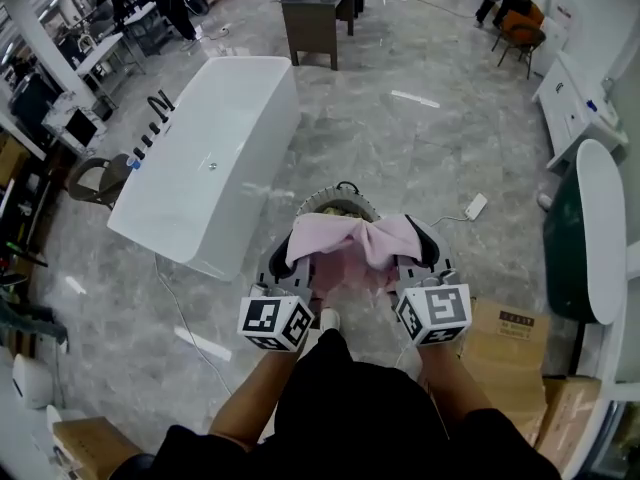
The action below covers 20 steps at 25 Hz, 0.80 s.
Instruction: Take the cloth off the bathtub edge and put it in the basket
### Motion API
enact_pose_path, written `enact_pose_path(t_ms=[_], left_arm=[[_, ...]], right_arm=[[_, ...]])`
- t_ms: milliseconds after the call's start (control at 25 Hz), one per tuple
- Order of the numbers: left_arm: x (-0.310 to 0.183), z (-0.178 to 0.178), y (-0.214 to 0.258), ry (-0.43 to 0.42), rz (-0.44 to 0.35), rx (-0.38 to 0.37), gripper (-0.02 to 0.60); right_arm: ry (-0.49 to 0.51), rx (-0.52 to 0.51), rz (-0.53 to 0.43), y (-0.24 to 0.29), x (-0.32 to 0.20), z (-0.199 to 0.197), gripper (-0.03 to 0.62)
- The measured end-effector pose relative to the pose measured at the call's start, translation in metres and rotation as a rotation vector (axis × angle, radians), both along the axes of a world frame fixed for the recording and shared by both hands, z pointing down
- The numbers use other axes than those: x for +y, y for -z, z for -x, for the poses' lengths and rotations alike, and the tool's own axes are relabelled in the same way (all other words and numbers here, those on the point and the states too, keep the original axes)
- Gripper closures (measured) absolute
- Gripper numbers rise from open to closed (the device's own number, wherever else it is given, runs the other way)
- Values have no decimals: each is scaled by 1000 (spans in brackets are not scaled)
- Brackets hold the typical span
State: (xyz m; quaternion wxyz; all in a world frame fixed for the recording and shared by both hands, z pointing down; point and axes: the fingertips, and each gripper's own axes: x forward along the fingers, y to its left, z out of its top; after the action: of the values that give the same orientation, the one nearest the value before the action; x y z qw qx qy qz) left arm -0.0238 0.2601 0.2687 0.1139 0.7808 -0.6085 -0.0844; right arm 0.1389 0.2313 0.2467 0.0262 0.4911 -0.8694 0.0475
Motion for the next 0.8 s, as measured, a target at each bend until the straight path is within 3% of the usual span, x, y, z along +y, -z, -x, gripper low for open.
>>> enact_pose_path(t_ms=[360, 680, 800], left_arm=[[-81, 11, -7, -122, 7, 29, 523], [-142, 39, -3, -78, 16, 109, 523], [-159, 45, 4, -100, 4, 113, 523]], right_arm=[[12, -2, 3, 2, -70, 38, 557], [-20, 12, -15, 18, -124, 63, 557], [-42, 15, -27, 24, -136, 72, 557]])
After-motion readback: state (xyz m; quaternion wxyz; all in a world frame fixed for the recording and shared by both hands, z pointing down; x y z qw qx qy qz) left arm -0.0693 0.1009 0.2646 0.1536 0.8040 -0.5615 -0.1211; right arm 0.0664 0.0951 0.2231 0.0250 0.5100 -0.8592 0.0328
